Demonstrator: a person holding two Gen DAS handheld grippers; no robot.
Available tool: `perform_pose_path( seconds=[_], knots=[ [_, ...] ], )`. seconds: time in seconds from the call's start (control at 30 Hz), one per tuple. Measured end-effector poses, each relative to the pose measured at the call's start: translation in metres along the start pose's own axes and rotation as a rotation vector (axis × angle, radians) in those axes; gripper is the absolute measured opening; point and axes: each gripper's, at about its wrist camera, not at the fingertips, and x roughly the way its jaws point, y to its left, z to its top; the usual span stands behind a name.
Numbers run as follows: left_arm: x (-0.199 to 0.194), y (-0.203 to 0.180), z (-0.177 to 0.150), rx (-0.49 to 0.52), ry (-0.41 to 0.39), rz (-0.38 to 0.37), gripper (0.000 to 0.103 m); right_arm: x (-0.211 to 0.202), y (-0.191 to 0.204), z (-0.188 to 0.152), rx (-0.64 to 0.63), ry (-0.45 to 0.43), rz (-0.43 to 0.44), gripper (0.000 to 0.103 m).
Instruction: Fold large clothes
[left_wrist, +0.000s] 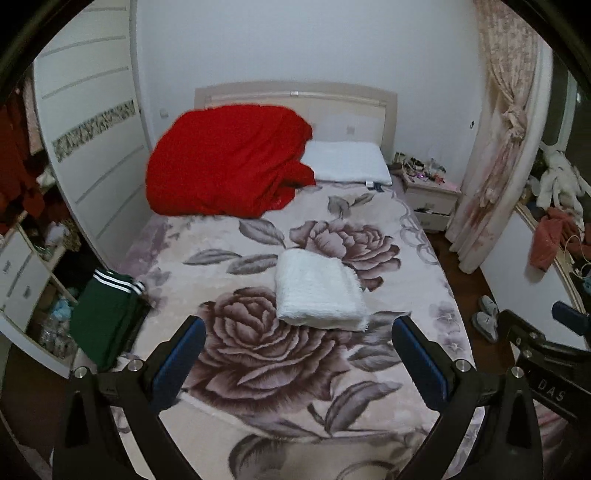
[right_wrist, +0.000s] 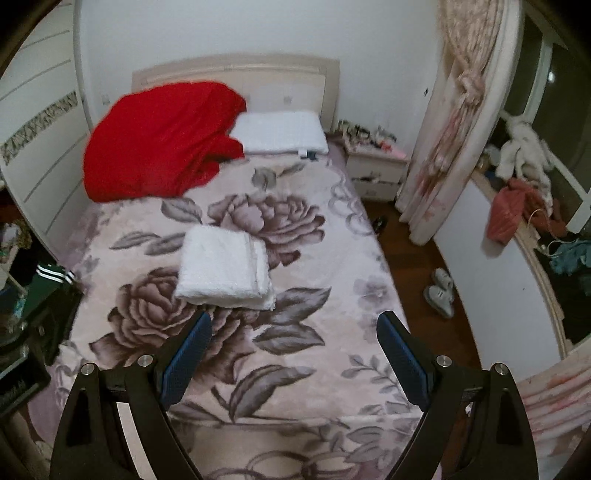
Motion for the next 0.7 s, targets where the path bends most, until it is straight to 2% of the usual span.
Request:
perform_pose_path(
  seconds=[0.13,0.3,0.5,0.7],
  knots=[
    [-0.04,0.002,-0.004,-0.027,-0.026,-0.001,0.103,-0.069,-0.01,-0.01,0.001,-0.049,0.021,0.093],
    [-0.07,0.0,-0.007,-0.027,-0.066,0.023,0.103,-0.129,-0.02,-0.02,-0.003,-0.101,0.03,0.094],
    [-0.094,-0.004,-0.017,-0.01,-0.103,0.037,0.103,-0.171,-0.031,-0.029,0.001,-0.153,0.036,0.094],
    [-0.106,-0.005,-0.024,-0.017,-0.124,0.045,0.103,-0.188,-0.039,-0.033,0.004,-0.175,0.042,0.095]
  ],
)
